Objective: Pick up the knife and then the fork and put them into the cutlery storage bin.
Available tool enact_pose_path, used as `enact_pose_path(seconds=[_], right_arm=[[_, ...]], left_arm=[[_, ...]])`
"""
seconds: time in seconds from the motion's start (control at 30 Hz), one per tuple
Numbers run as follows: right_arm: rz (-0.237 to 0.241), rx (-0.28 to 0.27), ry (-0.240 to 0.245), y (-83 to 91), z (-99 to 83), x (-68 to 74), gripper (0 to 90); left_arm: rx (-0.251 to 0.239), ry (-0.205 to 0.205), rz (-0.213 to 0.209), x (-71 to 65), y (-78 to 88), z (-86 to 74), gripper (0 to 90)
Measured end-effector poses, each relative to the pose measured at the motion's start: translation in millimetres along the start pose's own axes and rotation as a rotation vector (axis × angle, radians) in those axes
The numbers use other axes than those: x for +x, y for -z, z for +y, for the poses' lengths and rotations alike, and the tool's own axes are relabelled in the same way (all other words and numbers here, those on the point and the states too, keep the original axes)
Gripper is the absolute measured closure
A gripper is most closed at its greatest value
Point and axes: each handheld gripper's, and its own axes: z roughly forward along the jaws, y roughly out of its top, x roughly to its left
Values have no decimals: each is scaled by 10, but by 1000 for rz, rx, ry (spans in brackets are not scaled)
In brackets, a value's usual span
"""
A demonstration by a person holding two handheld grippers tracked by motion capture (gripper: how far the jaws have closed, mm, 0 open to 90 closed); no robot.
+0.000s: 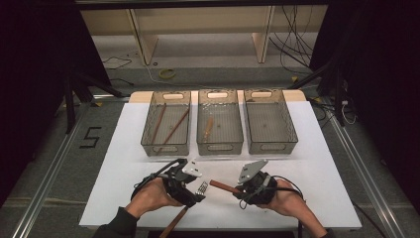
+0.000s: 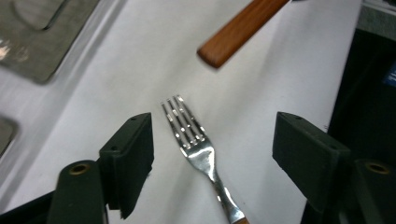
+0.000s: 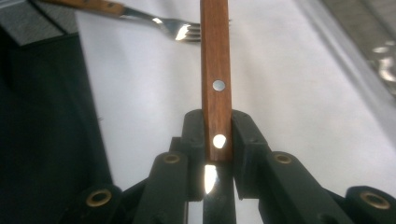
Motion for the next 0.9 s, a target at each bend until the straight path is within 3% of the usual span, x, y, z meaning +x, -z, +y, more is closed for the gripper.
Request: enact_pose_path(seconds=[0.17,0.67,0.9], right_arm=[[-36,-23,-49,75,-15,-108,777],[-161,-110,-197,347,-37,-543,777],[-204,-148,-255,489,5,-756,777]], left_arm=[[-33,51,43,50,16,-84,230],[-224,201,119,135,99,-356,191],[-270,237,118,157,98,-477,187]])
